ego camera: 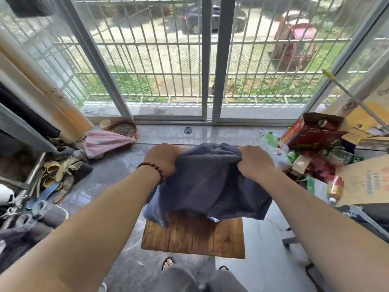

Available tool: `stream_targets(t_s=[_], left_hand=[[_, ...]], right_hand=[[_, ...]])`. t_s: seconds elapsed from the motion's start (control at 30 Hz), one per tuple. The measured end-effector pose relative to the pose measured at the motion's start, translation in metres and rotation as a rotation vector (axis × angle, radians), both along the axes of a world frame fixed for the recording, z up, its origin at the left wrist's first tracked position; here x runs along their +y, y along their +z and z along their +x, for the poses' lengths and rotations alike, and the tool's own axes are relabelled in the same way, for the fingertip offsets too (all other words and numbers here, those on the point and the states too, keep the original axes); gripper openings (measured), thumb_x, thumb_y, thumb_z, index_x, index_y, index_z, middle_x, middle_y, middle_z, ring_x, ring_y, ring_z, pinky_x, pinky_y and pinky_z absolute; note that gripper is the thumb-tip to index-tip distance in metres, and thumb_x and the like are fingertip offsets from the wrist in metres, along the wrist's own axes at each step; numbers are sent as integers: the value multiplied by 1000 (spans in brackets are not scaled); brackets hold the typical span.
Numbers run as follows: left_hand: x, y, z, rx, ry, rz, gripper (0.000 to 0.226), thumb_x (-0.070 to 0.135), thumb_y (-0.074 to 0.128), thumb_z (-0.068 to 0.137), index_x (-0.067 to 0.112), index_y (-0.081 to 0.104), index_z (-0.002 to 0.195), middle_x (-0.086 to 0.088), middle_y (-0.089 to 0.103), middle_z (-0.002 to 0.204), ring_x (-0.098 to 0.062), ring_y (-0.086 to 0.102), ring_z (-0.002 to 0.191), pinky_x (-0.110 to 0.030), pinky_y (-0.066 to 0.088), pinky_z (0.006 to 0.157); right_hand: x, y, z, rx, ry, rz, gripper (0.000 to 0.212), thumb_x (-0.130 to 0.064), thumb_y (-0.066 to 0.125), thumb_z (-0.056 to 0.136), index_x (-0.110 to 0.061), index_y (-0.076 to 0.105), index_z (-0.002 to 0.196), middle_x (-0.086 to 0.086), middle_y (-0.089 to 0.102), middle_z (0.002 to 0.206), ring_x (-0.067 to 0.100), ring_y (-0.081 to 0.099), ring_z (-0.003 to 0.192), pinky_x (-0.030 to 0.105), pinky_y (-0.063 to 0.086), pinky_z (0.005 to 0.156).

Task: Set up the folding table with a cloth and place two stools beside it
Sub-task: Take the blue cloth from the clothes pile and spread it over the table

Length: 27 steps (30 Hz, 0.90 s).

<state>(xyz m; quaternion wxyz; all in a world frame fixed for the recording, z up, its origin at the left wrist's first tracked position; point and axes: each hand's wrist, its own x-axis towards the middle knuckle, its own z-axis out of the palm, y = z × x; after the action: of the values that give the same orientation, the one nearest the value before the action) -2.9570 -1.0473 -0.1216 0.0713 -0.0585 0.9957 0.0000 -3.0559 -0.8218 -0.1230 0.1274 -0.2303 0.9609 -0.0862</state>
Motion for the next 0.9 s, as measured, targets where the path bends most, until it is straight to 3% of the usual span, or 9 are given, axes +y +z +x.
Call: stream_targets(t_s=[0.13, 0.27, 0.43, 0.53, 0.6, 0.67, 0.73, 0.83, 0.9], left_hand=[[-5, -10, 27, 141, 350, 276, 25, 2, 52, 73, 7, 62, 96, -20, 57, 102, -38, 55, 98, -38, 43, 78], [-6, -17, 49, 211, 429, 410, 18, -6, 46, 75, 6, 55, 83, -23, 59, 99, -36, 54, 92, -30, 36, 72], [-7, -16, 64, 290, 514, 630, 29, -9, 42, 77, 11, 58, 90, -14, 64, 94, -29, 55, 88, -27, 36, 74], [-7, -10, 70, 315, 507, 709, 34, -8, 40, 80, 6, 59, 105, -16, 64, 106, -31, 56, 101, -34, 44, 90], [-7, -4, 75, 341, 521, 727, 37, -6, 41, 83, 7, 58, 113, -13, 63, 109, -28, 56, 103, -33, 43, 92], [-6, 3, 80, 353, 505, 742, 35, -4, 43, 84, 8, 60, 112, -8, 63, 103, -22, 56, 98, -25, 40, 85], [-1, 10, 84, 351, 446, 772, 32, -4, 47, 83, 7, 63, 108, -6, 64, 98, -23, 57, 96, -23, 40, 82], [9, 19, 90, 374, 382, 799, 30, -2, 51, 82, 8, 65, 107, -6, 66, 99, -18, 56, 91, -15, 37, 76], [16, 25, 95, 387, 356, 824, 30, 0, 51, 83, 9, 66, 108, -2, 64, 97, -13, 53, 88, -9, 34, 71]], right_hand=[[20, -12, -4, -5, -76, -90, 23, -6, 48, 82, -8, 61, 101, 17, 65, 102, 35, 59, 97, 28, 39, 70], [35, -24, -3, 9, -197, -157, 31, -7, 50, 82, -3, 58, 112, 21, 61, 109, 38, 57, 103, 34, 43, 79], [40, -23, 5, 1, -281, -197, 33, -11, 53, 78, -13, 52, 111, 15, 58, 107, 35, 54, 98, 33, 39, 73], [38, -16, 18, -43, -208, -308, 41, -15, 60, 72, -20, 47, 110, 12, 56, 106, 32, 52, 93, 32, 38, 71], [29, -8, 39, -65, -76, -400, 60, -23, 66, 71, -31, 42, 125, 9, 54, 115, 29, 53, 102, 31, 39, 78], [14, 0, 64, -69, 30, -478, 75, -38, 74, 69, -42, 34, 132, 4, 48, 122, 24, 50, 108, 31, 40, 85], [-4, 8, 88, -11, 104, -493, 75, -56, 75, 62, -46, 35, 125, -1, 46, 113, 21, 49, 105, 29, 37, 84], [-27, 15, 119, 136, 201, -428, 60, -79, 59, 56, -42, 51, 103, -7, 37, 92, 16, 45, 90, 28, 32, 76], [-39, 16, 137, 216, 227, -406, 63, -86, 48, 55, -36, 58, 93, -8, 31, 87, 14, 38, 83, 29, 29, 72]])
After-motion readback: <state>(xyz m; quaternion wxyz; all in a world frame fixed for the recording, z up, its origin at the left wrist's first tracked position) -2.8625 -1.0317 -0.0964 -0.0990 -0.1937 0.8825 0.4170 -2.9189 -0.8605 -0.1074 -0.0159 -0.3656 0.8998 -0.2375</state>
